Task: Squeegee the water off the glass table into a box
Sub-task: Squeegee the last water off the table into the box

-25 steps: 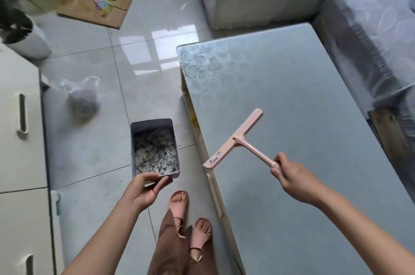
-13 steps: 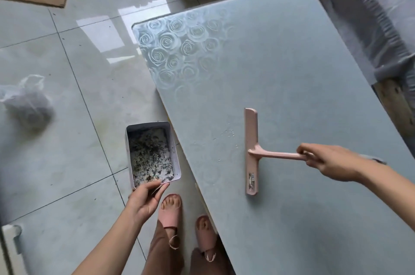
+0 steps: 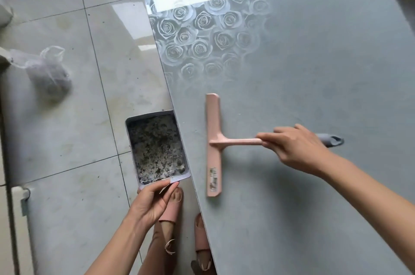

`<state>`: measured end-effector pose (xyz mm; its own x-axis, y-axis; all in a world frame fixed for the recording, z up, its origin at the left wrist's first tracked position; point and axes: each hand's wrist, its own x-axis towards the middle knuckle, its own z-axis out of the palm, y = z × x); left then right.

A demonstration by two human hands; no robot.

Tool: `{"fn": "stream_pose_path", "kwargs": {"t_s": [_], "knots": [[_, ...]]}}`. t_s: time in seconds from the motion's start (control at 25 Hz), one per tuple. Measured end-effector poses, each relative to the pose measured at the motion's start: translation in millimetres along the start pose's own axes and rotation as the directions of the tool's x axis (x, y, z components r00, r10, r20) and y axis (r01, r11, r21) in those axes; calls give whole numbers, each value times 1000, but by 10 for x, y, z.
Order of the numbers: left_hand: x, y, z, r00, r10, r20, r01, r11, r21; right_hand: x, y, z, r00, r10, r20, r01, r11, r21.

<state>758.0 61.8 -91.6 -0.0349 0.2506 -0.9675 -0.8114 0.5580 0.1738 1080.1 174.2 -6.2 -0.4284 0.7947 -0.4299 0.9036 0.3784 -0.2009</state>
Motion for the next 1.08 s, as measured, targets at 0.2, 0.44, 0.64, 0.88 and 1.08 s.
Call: {"fn": "stream_pose_path", "kwargs": {"t_s": [0.2,0.44,0.64,0.88,1.08], "knots": [[-41,-38,-6,999,32,-11,-32,999,-32,-37,197,-336,965,-148,-215,130,987,-93],[-79,-61,22,1000,24,-5,-25,997,-72,110,-58,-305,996,-73,-53,67,991,-113],[-81,-32,4,1000,4,6,-4,1000,-31,439,-535,-337,957,-241,-163,218,965,-147],[-106,-29,35,1000,20,-14,-21,996,-85,48,-220,-546,998,-57,19,59,977,-206],[-135,13,47,999,-42,27,43,999,-33,508,-909,-410,968,-221,-119,200,966,-162]]}}
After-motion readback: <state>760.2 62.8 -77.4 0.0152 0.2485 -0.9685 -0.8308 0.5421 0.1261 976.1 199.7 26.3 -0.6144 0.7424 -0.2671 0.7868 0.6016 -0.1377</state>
